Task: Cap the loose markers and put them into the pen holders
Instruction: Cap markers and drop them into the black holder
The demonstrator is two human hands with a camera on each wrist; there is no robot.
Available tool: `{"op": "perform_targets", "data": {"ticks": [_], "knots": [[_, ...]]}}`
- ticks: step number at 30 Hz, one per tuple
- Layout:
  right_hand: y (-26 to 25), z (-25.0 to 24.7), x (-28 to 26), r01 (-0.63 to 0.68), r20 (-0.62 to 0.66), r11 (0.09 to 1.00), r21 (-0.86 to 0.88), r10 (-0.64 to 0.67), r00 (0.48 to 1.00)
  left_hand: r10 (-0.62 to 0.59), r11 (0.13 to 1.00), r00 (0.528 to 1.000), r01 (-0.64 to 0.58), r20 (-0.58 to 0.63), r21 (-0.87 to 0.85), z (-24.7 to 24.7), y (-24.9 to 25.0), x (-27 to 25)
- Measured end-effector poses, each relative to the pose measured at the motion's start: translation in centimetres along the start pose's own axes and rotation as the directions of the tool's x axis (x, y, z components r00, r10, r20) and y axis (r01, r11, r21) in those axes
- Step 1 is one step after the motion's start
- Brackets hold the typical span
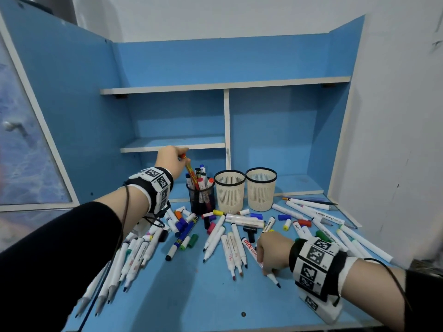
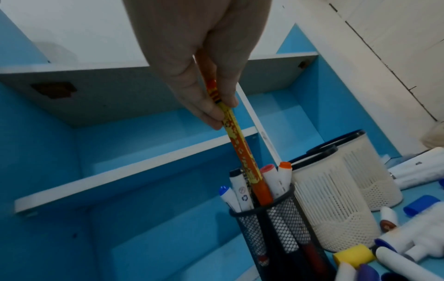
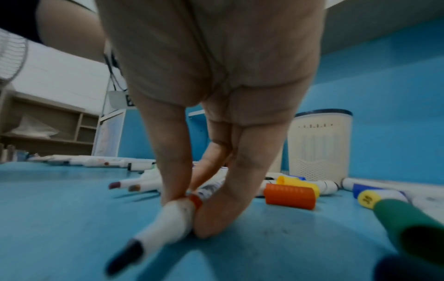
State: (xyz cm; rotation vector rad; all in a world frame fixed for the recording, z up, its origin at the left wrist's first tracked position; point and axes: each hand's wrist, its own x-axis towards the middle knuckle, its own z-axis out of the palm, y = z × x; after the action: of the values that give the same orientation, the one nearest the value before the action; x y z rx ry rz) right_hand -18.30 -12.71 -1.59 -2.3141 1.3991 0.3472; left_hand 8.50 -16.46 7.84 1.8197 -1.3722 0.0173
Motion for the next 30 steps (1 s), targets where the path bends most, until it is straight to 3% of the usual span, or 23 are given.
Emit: {"op": "perform_targets", "data": {"ticks": [6, 9, 12, 15, 23, 26, 30], "knots": [[1.5, -1.7, -0.4, -0.022, -0.06, 0.92, 0.391, 0.049, 0.997, -0.029, 0.999, 1.0, 0.029, -0.007, 0.045, 2.2, -1.4, 0.7], [1.9, -2.1, -1.1, 0.06, -0.09, 0.711, 0.701, 0.004, 0.996, -0.012, 0.994, 1.0, 0.012, 0.004, 0.104, 3.0, -1.7, 0.8], [1.9, -1.9, -2.4, 0.168, -0.169, 0.447, 0.878, -0.038, 0.985, -0.032, 0.977, 0.992, 0.004, 0.126, 0.211, 3.8, -1.8, 0.7], [1.9, -1.6, -3.0, 0.24, -0.231, 0.297, 0.924, -0.067, 0.971, -0.033, 0.965, 0.983, -0.016, 0.179, 0.262, 4.1, -1.7, 0.3], [1.9, -1.0, -4.0, 0.351, -0.356, 0.19, 0.917, -0.011, 0.934, 0.038, 0.971, 0.97, -0.092, 0.24, 0.22, 1.5, -1.8, -2.3], [2.4, -0.9, -4.3, 0.394, -0.4, 0.13, 0.91, 0.017, 0.916, -0.022, 0.936, 0.918, -0.119, 0.395, 0.331, 0.3, -3.5, -4.6], [2.9, -0.5, -5.1, 0.44, -0.441, 0.041, 0.897, 0.021, 0.897, -0.219, 0.839, 0.813, -0.125, 0.539, 0.53, -0.3, -7.1, -6.8]]}}
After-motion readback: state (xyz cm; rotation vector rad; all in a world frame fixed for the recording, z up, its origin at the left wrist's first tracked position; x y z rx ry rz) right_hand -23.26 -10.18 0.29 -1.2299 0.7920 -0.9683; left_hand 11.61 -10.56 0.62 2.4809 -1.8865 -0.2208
